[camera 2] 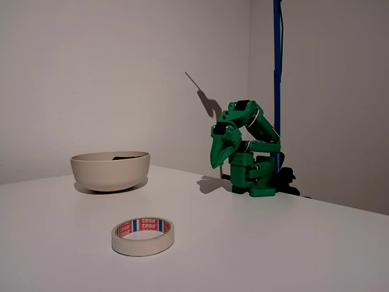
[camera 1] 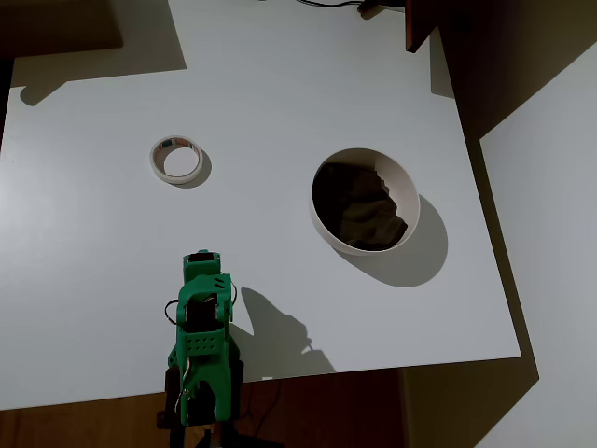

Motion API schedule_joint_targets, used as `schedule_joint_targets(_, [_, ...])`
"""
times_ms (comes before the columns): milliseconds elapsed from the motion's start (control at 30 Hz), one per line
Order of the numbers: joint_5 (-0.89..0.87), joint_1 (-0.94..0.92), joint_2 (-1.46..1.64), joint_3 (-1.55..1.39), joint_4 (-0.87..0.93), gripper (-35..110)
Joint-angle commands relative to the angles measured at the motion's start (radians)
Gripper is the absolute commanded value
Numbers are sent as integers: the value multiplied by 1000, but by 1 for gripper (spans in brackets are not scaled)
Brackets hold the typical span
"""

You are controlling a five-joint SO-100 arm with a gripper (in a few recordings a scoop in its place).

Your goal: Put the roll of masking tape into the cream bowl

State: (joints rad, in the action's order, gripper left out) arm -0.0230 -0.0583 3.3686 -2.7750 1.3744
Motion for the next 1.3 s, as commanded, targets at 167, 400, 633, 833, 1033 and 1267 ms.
schedule_joint_targets(167, [17,-15,20,60,-66,-8])
schedule_joint_targets(400, [-23,-23,-374,333,-95,-8])
schedule_joint_targets(633, [-80,40,-641,690,-18,-8])
schedule_joint_targets(833, [-104,87,-956,974,-8,-8])
schedule_joint_targets(1033, [-103,80,-1278,1152,-63,-8])
schedule_joint_targets(1267, [-107,51,-1698,1479,-49,-8])
